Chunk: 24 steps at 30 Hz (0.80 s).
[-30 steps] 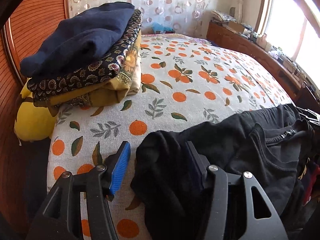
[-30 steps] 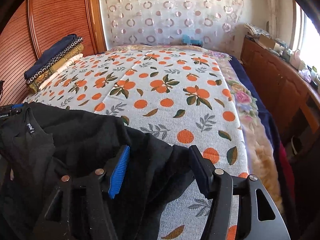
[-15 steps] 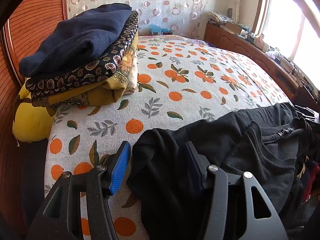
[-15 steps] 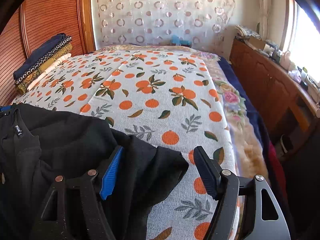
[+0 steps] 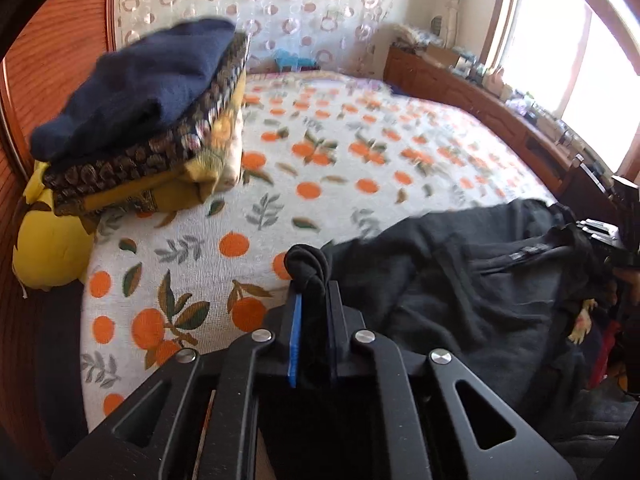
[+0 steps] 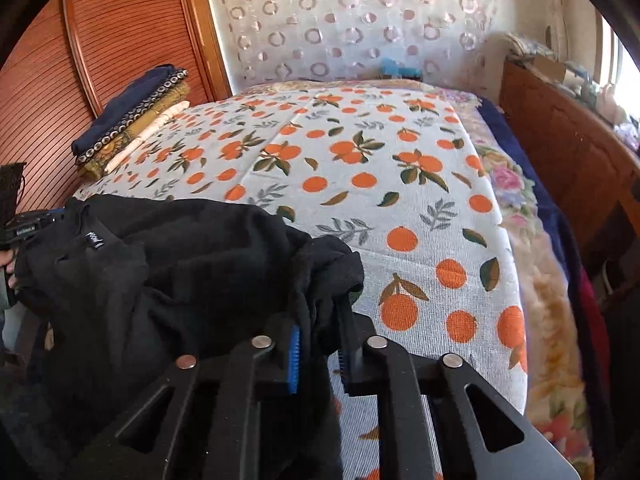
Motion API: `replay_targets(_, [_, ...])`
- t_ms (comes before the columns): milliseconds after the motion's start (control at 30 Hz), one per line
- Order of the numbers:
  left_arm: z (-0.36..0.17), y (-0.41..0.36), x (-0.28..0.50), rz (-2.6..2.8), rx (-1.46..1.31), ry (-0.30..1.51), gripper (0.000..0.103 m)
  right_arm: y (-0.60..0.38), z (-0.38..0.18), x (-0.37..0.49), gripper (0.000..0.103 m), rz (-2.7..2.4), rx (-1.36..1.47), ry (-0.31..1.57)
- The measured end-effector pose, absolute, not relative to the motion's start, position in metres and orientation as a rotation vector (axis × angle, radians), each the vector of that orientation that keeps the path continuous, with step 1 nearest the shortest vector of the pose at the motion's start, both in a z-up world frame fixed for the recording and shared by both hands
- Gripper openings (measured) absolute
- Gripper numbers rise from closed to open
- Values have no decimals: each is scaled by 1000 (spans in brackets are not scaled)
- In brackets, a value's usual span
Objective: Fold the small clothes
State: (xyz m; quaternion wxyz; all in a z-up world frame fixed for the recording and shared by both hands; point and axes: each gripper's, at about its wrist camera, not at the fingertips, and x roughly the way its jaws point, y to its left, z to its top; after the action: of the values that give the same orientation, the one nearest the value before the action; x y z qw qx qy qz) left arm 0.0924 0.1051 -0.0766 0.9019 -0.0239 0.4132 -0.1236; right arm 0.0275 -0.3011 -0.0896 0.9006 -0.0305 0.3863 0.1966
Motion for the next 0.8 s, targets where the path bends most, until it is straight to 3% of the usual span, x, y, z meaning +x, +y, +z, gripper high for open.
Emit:
replay_targets(167, [-17,102,54,-295,-57,701,10,-304,-49,-6,12,437,-43,694])
replay_targets(467, [111,112,1,-313,-83,402,10,-315,88,-88,11,484,-101,389])
replay_targets(633, [166,115,49,-266,-42,342,10,-324,160,-82,11,449,-165,267])
replay_targets(800, [148,100,152,-150,99,407,12,-314,183,16,13,402,-194,347])
